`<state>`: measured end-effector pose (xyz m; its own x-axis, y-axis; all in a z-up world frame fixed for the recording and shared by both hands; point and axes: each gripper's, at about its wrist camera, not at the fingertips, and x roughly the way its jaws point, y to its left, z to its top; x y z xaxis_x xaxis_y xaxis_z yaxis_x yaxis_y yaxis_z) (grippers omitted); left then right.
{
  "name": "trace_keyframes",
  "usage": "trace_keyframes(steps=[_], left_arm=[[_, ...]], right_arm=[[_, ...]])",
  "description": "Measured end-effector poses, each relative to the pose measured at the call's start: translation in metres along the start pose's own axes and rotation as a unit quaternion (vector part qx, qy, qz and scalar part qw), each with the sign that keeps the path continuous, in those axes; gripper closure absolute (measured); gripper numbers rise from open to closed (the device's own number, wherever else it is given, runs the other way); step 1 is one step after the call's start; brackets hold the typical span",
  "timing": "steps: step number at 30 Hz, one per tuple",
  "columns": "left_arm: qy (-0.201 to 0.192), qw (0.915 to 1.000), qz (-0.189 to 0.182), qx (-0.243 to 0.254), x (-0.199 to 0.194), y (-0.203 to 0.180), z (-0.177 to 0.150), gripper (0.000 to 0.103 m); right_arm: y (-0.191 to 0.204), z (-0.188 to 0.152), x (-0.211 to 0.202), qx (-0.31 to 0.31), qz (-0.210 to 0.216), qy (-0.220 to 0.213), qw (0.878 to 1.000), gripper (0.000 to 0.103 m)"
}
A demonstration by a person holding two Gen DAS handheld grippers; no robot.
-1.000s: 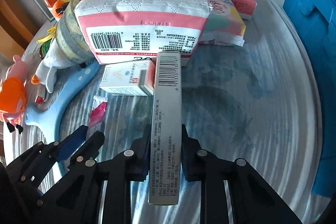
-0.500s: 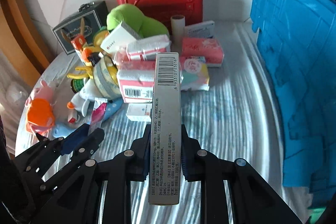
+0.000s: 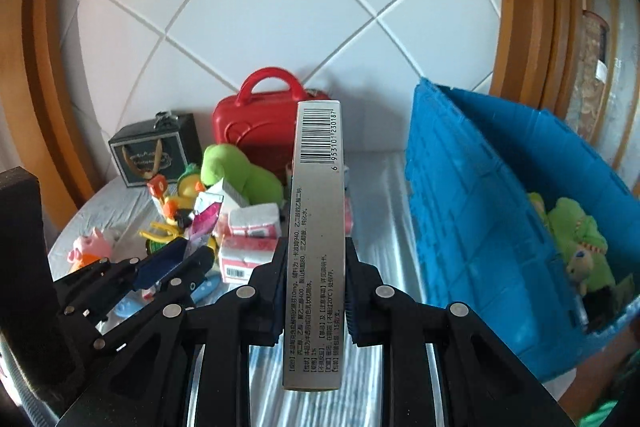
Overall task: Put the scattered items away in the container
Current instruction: 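Carry the tube and toothpaste box into the blue crate and release both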
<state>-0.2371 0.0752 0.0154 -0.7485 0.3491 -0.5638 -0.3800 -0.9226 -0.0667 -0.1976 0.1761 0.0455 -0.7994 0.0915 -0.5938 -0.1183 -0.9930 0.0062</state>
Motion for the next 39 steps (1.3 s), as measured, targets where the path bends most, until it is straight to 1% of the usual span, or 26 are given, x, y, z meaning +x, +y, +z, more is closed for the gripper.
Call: trace_keyframes(steps=[5, 10, 14, 16, 22, 27, 30, 32, 34, 36, 37, 39], left_arm=[[-0.016, 0.9995, -0.017, 0.019, -0.005, -0.046, 0.024, 0.086], [-0.038, 0.998, -0.025, 0.045, -0.009, -0.106, 0.051, 0.086], [-0.038, 0.9977, -0.026, 0.05, -0.004, -0.161, 0.077, 0.086], [-0.04, 0.9978, -0.025, 0.047, 0.001, -0.19, 0.091, 0.086], [-0.032, 0.9985, -0.011, 0.042, 0.031, -0.286, 0.143, 0.086], [0.015, 0.9994, -0.005, 0.03, 0.087, -0.34, 0.175, 0.086], [0.054, 0.9978, 0.004, 0.038, 0.133, -0.365, 0.186, 0.086], [0.076, 0.9958, 0.022, 0.045, 0.166, -0.374, 0.189, 0.086], [0.108, 0.9914, 0.05, 0.054, 0.199, -0.378, 0.188, 0.086], [0.129, 0.9873, 0.069, 0.062, 0.231, -0.38, 0.183, 0.086], [0.136, 0.9854, 0.075, 0.069, 0.244, -0.381, 0.18, 0.086], [0.154, 0.9825, 0.075, 0.072, 0.264, -0.382, 0.174, 0.086]], right_arm=[[-0.04, 0.016, -0.032, 0.019, -0.022, -0.023, 0.999, 0.08], [-0.092, 0.028, -0.053, 0.033, -0.044, -0.047, 0.997, 0.08], [-0.151, 0.042, -0.059, 0.039, -0.057, -0.056, 0.996, 0.08], [-0.181, 0.051, -0.058, 0.036, -0.054, -0.058, 0.996, 0.08], [-0.285, 0.091, -0.05, 0.018, -0.065, -0.066, 0.996, 0.08], [-0.365, 0.118, -0.014, 0.012, -0.069, -0.038, 0.997, 0.08], [-0.405, 0.124, 0.023, 0.022, -0.061, -0.006, 0.998, 0.08], [-0.422, 0.123, 0.049, 0.027, -0.056, 0.02, 0.998, 0.08], [-0.437, 0.121, 0.083, 0.029, -0.054, 0.053, 0.997, 0.08], [-0.45, 0.115, 0.117, 0.033, -0.055, 0.086, 0.994, 0.08], [-0.453, 0.11, 0.128, 0.034, -0.055, 0.096, 0.993, 0.08], [-0.46, 0.102, 0.152, 0.04, -0.05, 0.117, 0.991, 0.08]])
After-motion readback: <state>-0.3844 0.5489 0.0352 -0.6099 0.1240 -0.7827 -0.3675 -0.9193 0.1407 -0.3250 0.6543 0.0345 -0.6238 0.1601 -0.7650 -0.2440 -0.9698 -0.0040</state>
